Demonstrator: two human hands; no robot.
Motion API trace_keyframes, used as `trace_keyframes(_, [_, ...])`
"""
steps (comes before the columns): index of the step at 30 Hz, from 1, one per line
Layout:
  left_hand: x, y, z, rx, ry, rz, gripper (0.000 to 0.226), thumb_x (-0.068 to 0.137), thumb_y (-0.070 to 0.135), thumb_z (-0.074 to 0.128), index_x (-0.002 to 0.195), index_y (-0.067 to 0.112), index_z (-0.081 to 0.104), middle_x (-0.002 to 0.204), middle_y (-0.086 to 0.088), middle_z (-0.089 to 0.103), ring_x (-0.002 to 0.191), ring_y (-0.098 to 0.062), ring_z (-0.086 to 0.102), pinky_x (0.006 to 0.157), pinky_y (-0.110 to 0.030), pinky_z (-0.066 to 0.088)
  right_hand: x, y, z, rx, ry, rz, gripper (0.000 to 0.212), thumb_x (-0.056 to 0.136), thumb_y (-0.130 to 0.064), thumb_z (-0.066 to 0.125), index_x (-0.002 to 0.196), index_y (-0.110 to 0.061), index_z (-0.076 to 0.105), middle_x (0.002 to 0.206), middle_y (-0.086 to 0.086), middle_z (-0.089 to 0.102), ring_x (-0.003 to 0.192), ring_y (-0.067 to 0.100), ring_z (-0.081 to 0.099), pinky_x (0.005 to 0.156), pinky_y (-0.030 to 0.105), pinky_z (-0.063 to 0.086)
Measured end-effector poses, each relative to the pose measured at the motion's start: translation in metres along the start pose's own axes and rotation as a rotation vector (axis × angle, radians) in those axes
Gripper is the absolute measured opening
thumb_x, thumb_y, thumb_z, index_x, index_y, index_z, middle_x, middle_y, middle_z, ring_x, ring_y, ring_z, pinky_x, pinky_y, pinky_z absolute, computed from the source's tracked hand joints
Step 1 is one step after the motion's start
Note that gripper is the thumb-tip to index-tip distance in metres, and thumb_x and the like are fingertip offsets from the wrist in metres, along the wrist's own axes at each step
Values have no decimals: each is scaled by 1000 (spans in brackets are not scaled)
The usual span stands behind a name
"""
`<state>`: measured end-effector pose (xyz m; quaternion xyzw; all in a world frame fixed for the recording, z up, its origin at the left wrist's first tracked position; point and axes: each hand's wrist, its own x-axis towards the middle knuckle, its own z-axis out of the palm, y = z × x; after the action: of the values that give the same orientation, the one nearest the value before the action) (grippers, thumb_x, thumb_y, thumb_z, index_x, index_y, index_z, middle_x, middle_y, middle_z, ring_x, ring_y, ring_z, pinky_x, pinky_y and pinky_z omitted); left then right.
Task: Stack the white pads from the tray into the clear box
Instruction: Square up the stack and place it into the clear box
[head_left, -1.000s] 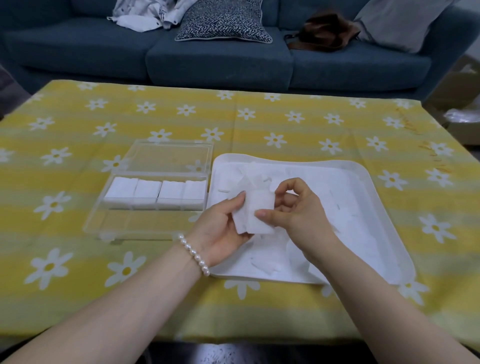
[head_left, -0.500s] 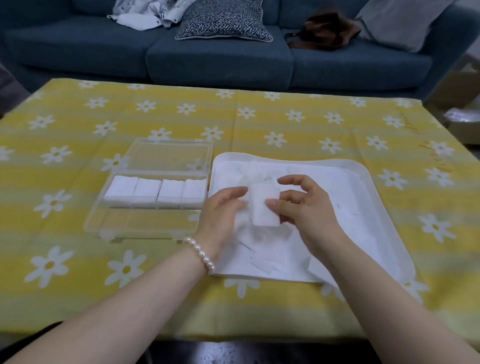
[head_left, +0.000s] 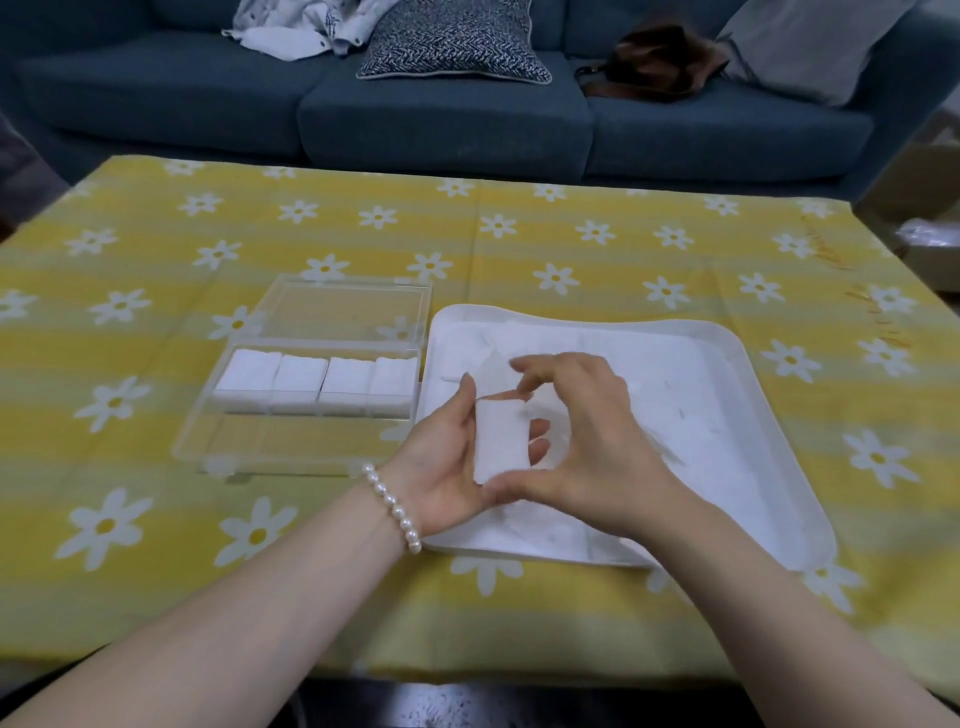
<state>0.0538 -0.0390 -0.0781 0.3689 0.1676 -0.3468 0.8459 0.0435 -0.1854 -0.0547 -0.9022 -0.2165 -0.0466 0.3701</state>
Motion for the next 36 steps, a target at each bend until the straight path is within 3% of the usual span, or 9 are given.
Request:
trace_keyframes(3, [-1,-1,2,-1,-37,-26,62,96,59,22,123,14,55,94,-12,63,82,-26,60,52,-31,53,-2,5,2,-111,-94,-73,83,46,-50,76,119,-20,49,110,-20,41,118,5,33,95,19,19])
trace_keyframes(6, [0,-3,2,71,-50,-34,65,96,59,19,120,13,59,95,-9,66,81,-24,62,58,-32,52,-2,9,6,-175,-115,-97,78,52,-47,74,119,-27,41,112,-17,45,119,14,39,91,26,20])
trace_keyframes(8, [1,-4,1,114,-53,-32,66,95,60,17,115,16,62,96,-7,67,81,-22,63,65,-34,42,-1,9,6,-181,-124,-89,76,52,-44,72,115,-35,32,114,-12,52,115,14,42,89,26,21])
trace_keyframes(12, [0,-6,2,179,-28,-37,63,95,61,17,110,19,62,91,-5,61,72,-17,62,60,-29,42,-1,7,7,-176,-136,-68,74,54,-37,72,113,-37,27,112,-7,58,107,12,46,86,26,20])
trace_keyframes(18, [-1,-7,6,119,-15,-16,66,95,59,19,121,14,58,103,-7,58,84,-19,57,55,-27,52,-3,9,13,-193,-128,-82,71,58,-39,69,120,-31,35,110,-8,57,104,13,46,84,26,20])
trace_keyframes(22, [-9,-2,11,-33,-117,-38,68,97,57,17,107,7,63,84,-11,71,67,-24,70,49,-26,53,-2,9,13,-137,-89,-60,71,56,-42,67,117,-33,31,109,-6,57,106,14,51,88,30,28])
trace_keyframes(26, [-11,-1,12,-135,-184,-12,63,99,45,27,100,-2,68,92,-19,70,75,-31,71,53,-32,55,-1,8,9,-79,-56,-6,73,56,-41,71,121,-23,43,107,-12,51,109,12,51,94,32,31])
trace_keyframes(31, [-9,-5,12,-80,-145,17,53,98,44,30,107,6,66,96,-13,70,83,-26,70,64,-32,58,-1,3,5,-68,-94,33,75,58,-39,79,122,-26,42,108,-15,47,109,10,49,97,30,28])
trace_keyframes(36, [-9,-8,14,-58,-89,37,46,99,44,29,104,13,62,80,-8,69,66,-20,69,52,-26,54,-1,0,5,-100,-130,30,79,55,-48,71,125,-27,39,107,-19,45,112,9,46,98,30,27])
